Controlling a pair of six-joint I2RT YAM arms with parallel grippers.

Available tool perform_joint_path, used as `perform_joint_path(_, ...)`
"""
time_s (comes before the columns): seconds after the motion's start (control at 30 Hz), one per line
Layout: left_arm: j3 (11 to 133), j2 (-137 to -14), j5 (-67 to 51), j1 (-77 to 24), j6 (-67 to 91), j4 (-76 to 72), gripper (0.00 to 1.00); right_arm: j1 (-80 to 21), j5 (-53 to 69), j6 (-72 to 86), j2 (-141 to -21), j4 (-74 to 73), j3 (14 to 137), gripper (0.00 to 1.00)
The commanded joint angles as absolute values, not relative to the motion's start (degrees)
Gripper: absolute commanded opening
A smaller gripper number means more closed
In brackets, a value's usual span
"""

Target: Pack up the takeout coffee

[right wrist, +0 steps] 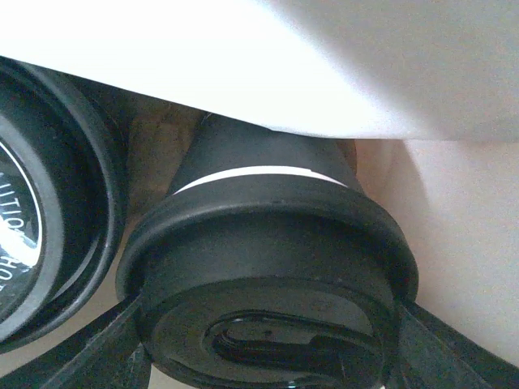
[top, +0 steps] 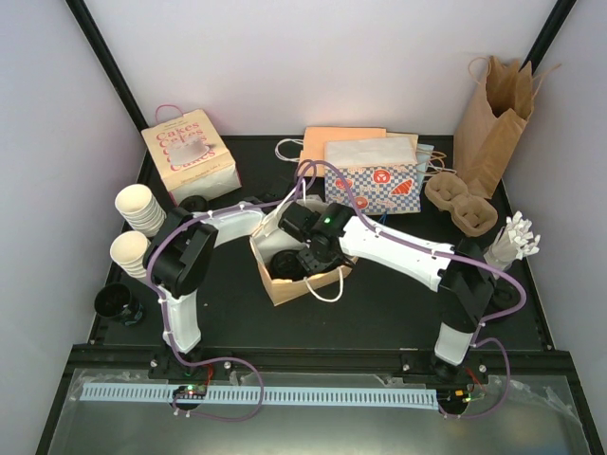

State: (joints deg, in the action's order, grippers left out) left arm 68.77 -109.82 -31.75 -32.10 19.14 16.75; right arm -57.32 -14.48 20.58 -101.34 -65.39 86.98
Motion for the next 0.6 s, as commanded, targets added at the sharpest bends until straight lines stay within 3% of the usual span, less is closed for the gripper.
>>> perform_joint_path(0.0,68.35,-109.25,-36.92,-32.27,18.32,19.36,0.48,-53.46,-18.03,19.48,-105.70,-62.52,88.91,0.66)
perform_joint_path(0.57,70.24,-110.93,-37.73,-29.77,17.13,19.59,0.48,-50.27,-16.84,17.49,-116.08,-63.51,94.92,0.66)
